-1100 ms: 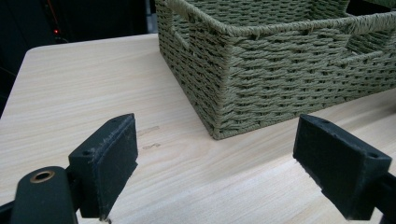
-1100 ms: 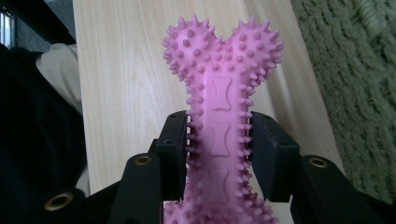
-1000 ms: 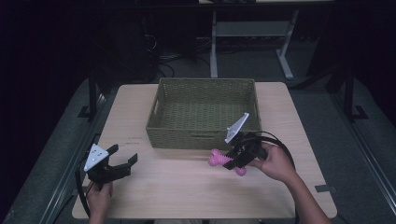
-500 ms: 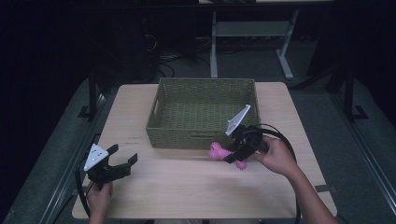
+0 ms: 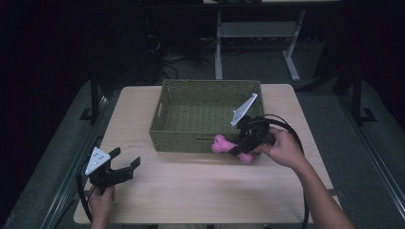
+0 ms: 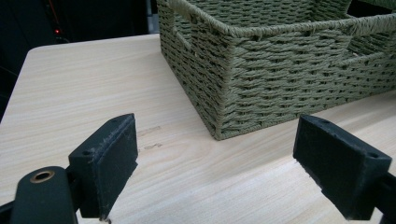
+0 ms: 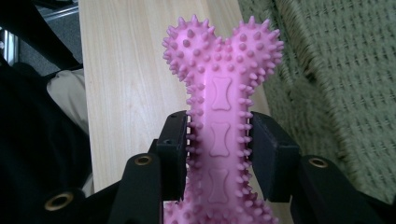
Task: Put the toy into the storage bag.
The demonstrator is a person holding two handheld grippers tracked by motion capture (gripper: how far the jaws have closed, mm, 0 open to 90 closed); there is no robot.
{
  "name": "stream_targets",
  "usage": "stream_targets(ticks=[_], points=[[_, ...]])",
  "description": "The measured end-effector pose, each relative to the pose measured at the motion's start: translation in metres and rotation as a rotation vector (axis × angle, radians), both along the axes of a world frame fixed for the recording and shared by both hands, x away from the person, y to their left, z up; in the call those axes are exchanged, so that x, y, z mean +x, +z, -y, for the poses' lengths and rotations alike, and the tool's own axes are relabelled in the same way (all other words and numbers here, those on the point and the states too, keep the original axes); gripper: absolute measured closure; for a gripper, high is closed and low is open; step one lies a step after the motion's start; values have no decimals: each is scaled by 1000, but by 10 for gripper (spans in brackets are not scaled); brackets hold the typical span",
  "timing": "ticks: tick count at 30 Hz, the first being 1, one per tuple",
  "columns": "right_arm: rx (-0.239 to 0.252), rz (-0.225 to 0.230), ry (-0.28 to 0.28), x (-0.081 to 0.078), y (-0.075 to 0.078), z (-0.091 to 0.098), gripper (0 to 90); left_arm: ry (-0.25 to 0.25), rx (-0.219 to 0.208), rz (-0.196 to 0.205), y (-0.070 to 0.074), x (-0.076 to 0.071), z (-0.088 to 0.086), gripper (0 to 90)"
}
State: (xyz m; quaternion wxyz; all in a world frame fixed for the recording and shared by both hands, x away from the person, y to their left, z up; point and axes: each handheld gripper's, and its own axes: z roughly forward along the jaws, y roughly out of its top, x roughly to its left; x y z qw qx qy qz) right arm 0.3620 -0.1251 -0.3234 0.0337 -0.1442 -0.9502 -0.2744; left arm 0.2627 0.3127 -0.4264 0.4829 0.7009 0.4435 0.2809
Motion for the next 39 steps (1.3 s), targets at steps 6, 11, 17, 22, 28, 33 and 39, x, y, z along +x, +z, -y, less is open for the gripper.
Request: stream_targets(ticks=[6,11,17,22,28,33,39], points=[[-2,11,4,7,11,-2,583,0,2,2,0,0,-1,133],[-4,11,0,12,19,-3,583,4,-3,0,0,0,-1,133],[-6,4,-5,19,23,-6,583,-1,2,0,0,1,1,133],[-3,11,-6,27,28,-7,583,0,-2,1,0,0,1,133],[-2,7,-21,39,33,-7,583,-2,1,0,0,0,1,133],[-14,4,-39,47,34,-5,583,-5,1,-2,0,1,1,133],[-10,13,-47,53,34,-5,583,-1,-2,-1,0,1,1,133]])
